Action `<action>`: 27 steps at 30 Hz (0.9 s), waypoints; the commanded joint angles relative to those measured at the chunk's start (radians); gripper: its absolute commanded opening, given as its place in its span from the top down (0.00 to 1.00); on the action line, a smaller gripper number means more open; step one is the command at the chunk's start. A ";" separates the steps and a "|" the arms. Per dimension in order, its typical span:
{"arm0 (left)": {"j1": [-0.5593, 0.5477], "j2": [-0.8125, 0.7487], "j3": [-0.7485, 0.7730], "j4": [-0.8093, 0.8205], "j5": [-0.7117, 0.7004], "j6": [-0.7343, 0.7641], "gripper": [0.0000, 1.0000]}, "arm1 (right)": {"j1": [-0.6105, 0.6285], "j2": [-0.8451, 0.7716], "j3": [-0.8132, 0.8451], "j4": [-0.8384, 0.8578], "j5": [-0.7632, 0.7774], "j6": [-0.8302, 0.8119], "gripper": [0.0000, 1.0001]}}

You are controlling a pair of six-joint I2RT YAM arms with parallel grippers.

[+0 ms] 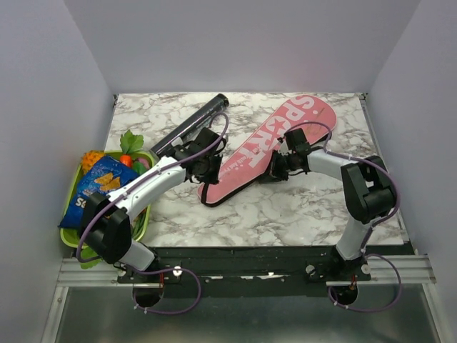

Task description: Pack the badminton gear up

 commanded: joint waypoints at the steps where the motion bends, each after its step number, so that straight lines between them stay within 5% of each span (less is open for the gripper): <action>1: 0.010 0.001 -0.028 -0.127 -0.237 -0.070 0.78 | -0.040 0.009 0.062 -0.094 0.033 -0.081 0.99; 8: 0.057 0.070 -0.082 -0.085 -0.284 -0.124 0.79 | -0.042 -0.002 0.036 -0.108 0.026 -0.115 0.99; 27: 0.073 0.233 -0.197 0.125 -0.036 -0.092 0.88 | 0.016 0.006 0.033 -0.118 0.006 -0.122 0.99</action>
